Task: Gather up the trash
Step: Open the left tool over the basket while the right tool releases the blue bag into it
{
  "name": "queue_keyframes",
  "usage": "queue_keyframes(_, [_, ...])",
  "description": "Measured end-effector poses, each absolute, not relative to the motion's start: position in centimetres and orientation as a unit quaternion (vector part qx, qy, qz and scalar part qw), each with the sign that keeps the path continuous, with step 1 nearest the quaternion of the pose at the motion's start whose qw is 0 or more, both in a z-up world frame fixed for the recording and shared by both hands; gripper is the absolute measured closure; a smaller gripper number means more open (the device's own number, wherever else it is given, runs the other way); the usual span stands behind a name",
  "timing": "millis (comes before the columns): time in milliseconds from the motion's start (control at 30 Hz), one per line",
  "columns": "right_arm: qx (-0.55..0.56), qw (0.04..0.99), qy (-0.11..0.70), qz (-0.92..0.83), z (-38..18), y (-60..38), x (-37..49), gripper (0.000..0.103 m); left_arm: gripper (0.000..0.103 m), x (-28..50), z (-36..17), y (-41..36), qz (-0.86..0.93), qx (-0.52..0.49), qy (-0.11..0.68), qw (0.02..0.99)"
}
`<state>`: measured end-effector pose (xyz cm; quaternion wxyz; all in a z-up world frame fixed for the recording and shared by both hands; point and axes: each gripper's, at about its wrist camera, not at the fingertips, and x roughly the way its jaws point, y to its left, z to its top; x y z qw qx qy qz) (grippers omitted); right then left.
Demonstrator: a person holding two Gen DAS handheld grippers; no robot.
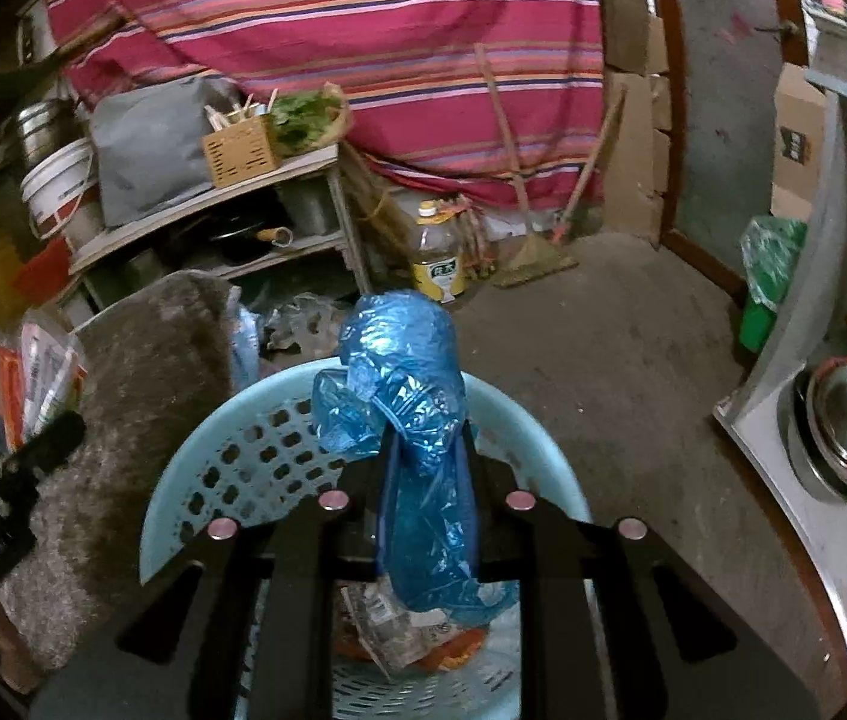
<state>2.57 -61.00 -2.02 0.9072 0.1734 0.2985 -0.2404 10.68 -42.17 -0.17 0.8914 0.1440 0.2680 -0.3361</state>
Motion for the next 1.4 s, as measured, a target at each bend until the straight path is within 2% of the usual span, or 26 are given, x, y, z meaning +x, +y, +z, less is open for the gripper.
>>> queue_keyframes(333, [0.181,0.905,0.299,-0.243,-2.4,-61.5,1.9,0.085,0.054,8.7,0.4,-45.3,-0.359,0.155,0.255,0.884])
queue_keyframes(400, [0.182,0.904,0.300,-0.243,-2.5,-61.5,1.9,0.085,0.048,8.7,0.7,-45.2,-0.358,0.153,0.251,0.887])
queue_keyframes(467, [0.182,0.904,0.301,-0.243,-2.5,-61.5,2.1,0.085,0.032,8.5,1.4,-44.9,-0.350,0.150,0.235,0.894])
queue_keyframes(667, [0.175,0.906,0.305,-0.234,-2.5,-60.8,2.8,0.085,0.011,9.2,2.7,-43.2,-0.336,0.136,0.223,0.905])
queue_keyframes(967, [0.163,0.909,0.313,-0.224,-2.4,-58.8,4.3,0.083,0.006,12.3,1.8,-37.5,-0.286,0.121,0.247,0.918])
queue_keyframes(1000, [0.164,0.908,0.315,-0.224,-2.5,-58.7,4.6,0.080,0.006,12.5,1.7,-36.9,-0.280,0.121,0.248,0.920])
queue_keyframes(1033, [0.165,0.906,0.318,-0.224,-2.6,-58.7,4.8,0.071,0.006,12.7,1.6,-36.2,-0.273,0.121,0.248,0.921])
queue_keyframes(1067, [0.166,0.904,0.321,-0.227,-2.7,-58.5,5.0,0.048,0.006,12.9,1.6,-35.5,-0.269,0.120,0.249,0.923])
queue_keyframes(1100, [0.164,0.904,0.321,-0.229,-2.7,-58.4,5.2,0.032,0.006,13.2,1.5,-34.5,-0.262,0.118,0.251,0.924])
queue_keyframes(1200, [0.152,0.900,0.330,-0.241,-2.8,-57.6,5.9,0.030,0.005,14.1,1.4,-32.1,-0.242,0.114,0.255,0.929])
queue_keyframes(1233, [0.149,0.897,0.335,-0.247,-2.9,-57.4,6.1,0.027,0.006,14.5,1.4,-31.3,-0.236,0.112,0.257,0.931])
queue_keyframes(1267, [0.146,0.893,0.340,-0.256,-3.1,-57.2,6.3,0.017,0.006,14.9,1.4,-30.5,-0.230,0.110,0.258,0.932])
queue_keyframes(1300, [0.142,0.889,0.346,-0.263,-3.2,-57.0,6.6,0.015,0.006,15.3,1.4,-29.4,-0.222,0.109,0.258,0.934])
queue_keyframes(1400, [0.130,0.884,0.355,-0.276,-3.3,-56.2,7.5,0.014,0.005,16.6,1.5,-26.4,-0.197,0.103,0.258,0.940])
